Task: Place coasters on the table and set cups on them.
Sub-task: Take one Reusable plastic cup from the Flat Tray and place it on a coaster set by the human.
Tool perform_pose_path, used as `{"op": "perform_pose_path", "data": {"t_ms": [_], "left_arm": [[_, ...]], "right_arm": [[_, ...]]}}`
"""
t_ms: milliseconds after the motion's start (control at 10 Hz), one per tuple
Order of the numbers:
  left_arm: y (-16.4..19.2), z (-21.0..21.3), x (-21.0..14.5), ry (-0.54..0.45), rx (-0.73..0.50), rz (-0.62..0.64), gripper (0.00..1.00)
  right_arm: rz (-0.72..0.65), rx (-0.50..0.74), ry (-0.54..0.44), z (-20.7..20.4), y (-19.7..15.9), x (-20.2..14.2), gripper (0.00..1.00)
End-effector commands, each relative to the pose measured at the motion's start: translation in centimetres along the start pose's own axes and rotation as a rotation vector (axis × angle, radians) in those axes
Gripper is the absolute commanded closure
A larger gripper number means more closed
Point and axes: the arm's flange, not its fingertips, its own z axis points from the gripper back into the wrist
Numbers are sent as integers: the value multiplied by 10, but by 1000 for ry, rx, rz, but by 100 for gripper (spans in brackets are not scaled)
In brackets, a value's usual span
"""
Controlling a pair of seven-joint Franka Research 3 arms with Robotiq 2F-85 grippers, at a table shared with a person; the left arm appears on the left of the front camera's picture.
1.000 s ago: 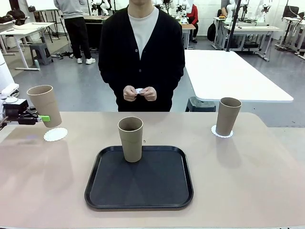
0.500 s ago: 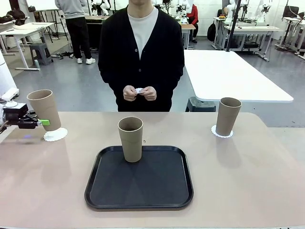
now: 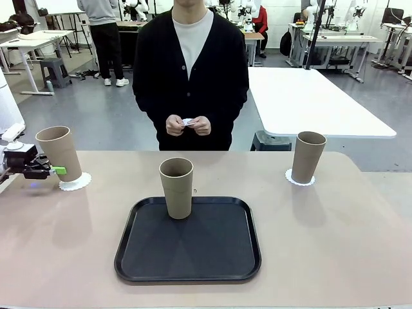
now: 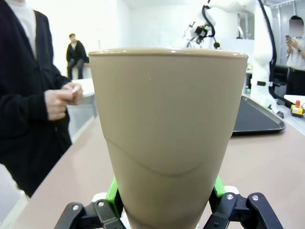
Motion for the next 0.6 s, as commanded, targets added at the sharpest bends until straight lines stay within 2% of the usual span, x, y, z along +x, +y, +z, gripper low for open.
{"op": "perform_pose_path", "data": {"t_ms": [0,500], "left_arm": [[0,-2,-3,11,-12,-20,17],[-1,-5,-14,33,-25,2,17]], "right_arm": [[8,4,-1,0,0,0,0],[8,4,-1,0,0,0,0]]}}
